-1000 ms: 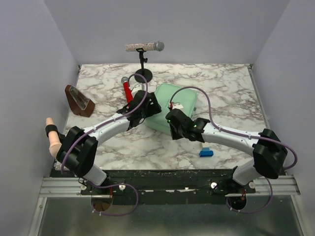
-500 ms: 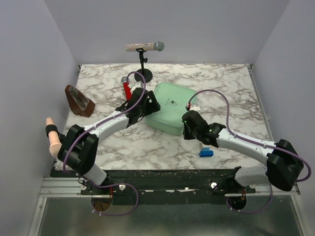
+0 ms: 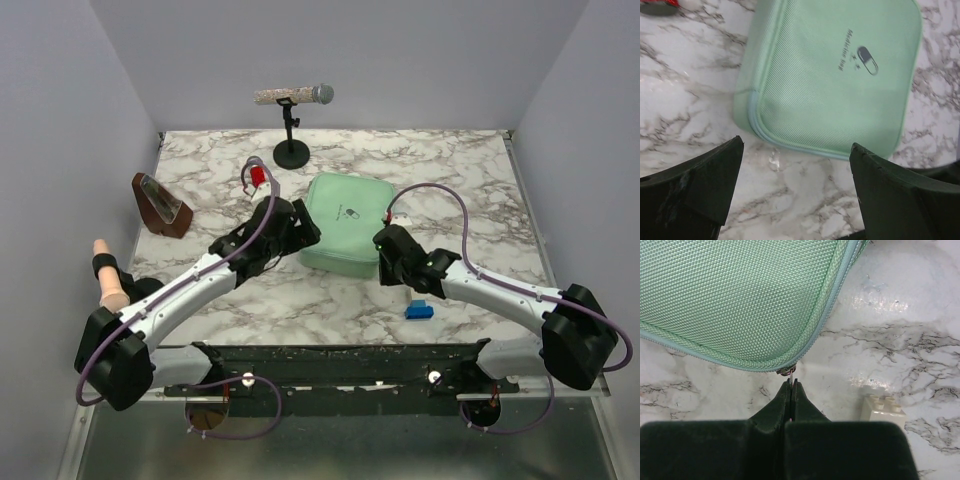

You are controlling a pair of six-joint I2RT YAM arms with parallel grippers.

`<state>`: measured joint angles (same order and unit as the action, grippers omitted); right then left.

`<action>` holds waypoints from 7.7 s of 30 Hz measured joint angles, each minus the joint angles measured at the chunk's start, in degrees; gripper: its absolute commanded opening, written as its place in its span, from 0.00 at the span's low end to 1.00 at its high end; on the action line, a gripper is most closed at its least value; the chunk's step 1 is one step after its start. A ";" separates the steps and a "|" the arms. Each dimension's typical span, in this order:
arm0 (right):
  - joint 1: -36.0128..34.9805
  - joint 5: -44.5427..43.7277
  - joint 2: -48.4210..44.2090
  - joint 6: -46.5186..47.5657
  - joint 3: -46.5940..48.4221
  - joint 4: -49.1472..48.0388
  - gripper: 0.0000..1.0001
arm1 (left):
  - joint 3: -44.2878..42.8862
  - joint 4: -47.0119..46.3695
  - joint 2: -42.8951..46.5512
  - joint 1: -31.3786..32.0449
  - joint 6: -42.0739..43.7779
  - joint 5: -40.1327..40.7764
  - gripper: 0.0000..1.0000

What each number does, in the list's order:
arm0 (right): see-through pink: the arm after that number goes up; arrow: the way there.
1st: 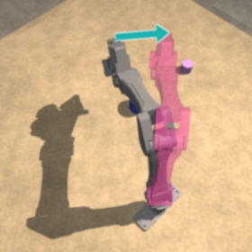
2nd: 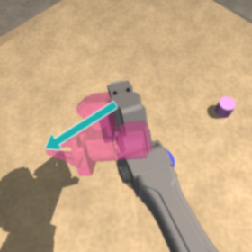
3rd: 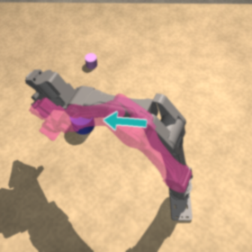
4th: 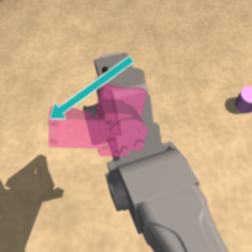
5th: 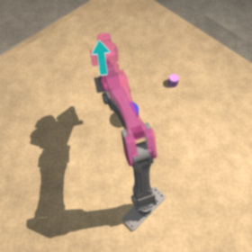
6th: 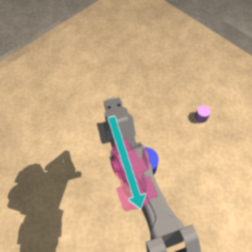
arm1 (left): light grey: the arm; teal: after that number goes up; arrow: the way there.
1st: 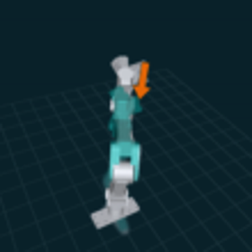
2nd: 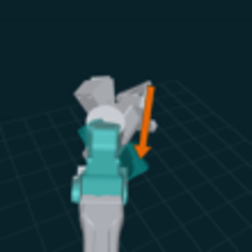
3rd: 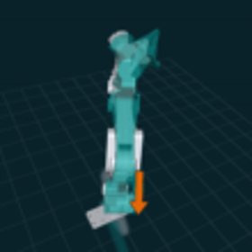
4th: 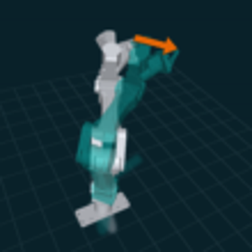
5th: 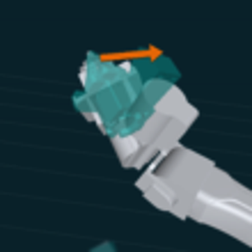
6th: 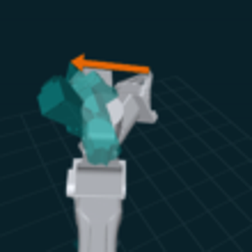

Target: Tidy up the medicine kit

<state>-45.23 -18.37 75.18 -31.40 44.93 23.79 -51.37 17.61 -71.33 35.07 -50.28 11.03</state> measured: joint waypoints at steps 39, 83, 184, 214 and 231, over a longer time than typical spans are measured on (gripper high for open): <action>-4.09 -1.99 2.97 0.00 3.39 2.80 0.01 | 4.11 -10.67 -12.90 9.38 -14.08 1.60 0.80; 17.42 9.18 -7.76 -0.31 -5.20 -1.97 0.01 | -4.55 -12.09 -19.15 -9.03 -0.96 -10.01 0.00; -1.36 -0.31 -4.11 -5.64 -2.84 2.54 0.01 | -2.56 -15.39 -20.00 -4.35 -10.36 -5.79 0.00; 12.68 6.62 -6.21 0.35 -4.76 -0.13 0.01 | -6.88 -0.22 -10.43 3.82 -1.38 -4.48 0.99; 7.28 3.54 -5.09 0.81 -4.66 -0.28 0.01 | -16.79 -1.27 -28.44 13.92 -10.38 1.16 0.71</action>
<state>-37.95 -14.83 70.08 -30.59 40.27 23.51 -68.16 16.34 -99.77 48.99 -60.66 12.19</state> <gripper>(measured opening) 0.013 0.895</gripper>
